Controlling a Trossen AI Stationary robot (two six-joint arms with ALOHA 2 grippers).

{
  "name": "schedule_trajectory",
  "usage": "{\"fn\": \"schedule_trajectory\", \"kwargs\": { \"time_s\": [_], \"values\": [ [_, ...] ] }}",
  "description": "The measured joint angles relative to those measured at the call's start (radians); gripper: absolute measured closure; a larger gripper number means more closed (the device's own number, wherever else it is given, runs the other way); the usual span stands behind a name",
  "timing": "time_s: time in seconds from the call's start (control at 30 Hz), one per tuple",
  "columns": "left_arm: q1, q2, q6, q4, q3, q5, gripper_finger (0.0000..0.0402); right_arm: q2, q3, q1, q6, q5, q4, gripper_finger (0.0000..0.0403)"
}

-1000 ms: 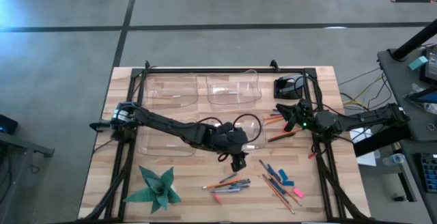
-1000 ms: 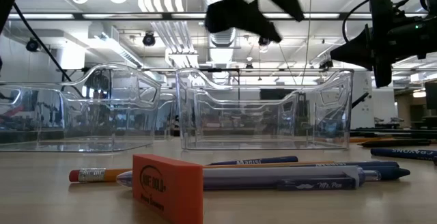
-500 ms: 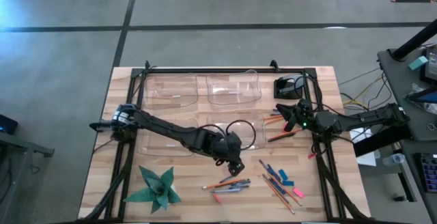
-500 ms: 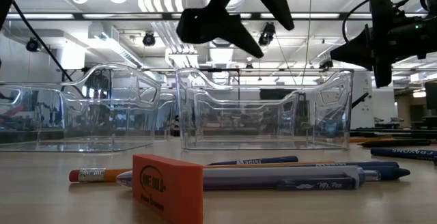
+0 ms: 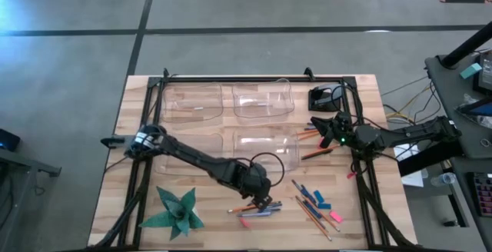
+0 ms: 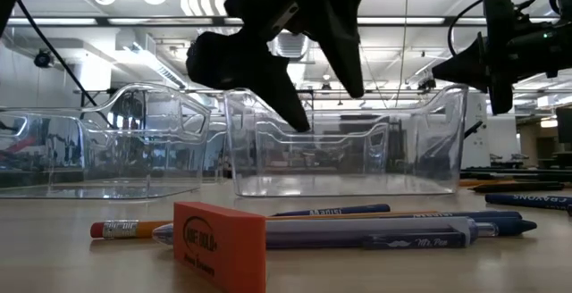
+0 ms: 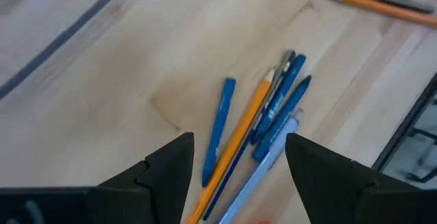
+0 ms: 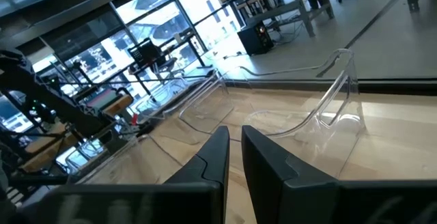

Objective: Sort crayons/erasers/pens/pencils in bins
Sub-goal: Put the blue crayon into the top left transparent bin

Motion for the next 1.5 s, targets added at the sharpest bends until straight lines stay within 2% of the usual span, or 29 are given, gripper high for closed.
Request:
{"fn": "schedule_trajectory", "kwargs": {
  "time_s": [0.17, 0.27, 0.57, 0.7, 0.93, 1.13, 1.23, 1.5],
  "values": [
    [-0.016, 0.017, 0.0, -0.032, 0.006, 0.01, 0.0182, 0.0, 0.0, 0.0, 0.0, 0.0, 0.0, 0.0369],
    [-0.026, 0.017, 0.051, -0.063, 0.016, 0.003, 0.0182, 0.0, 0.0, 0.0, 0.0, 0.0, 0.0, 0.0369],
    [-0.027, -0.004, 0.124, -0.179, 0.119, -0.107, 0.0182, 0.0, 0.0, 0.0, 0.0, 0.0, 0.0, 0.0369],
    [-0.04, -0.009, 0.162, -0.169, 0.174, -0.113, 0.0182, 0.001, 0.0, 0.0, 0.0, 0.0, 0.0, 0.0369],
    [-0.101, -0.004, 0.242, 0.015, 0.163, -0.15, 0.0182, 0.001, 0.0, 0.0, 0.0, 0.0, 0.0, 0.0369],
    [-0.119, 0.075, 0.132, -0.005, 0.157, -0.182, 0.0182, 0.002, 0.0, 0.0, 0.0, 0.0, 0.0, 0.0369],
    [-0.127, 0.109, 0.129, -0.002, 0.158, -0.187, 0.0182, 0.002, 0.0, 0.0, 0.0, 0.0, 0.0, 0.0369],
    [-0.126, 0.18, 0.093, -0.06, 0.159, -0.284, 0.0182, 0.002, 0.0, 0.0, 0.0, 0.0, 0.0, 0.0369]
  ]
}}
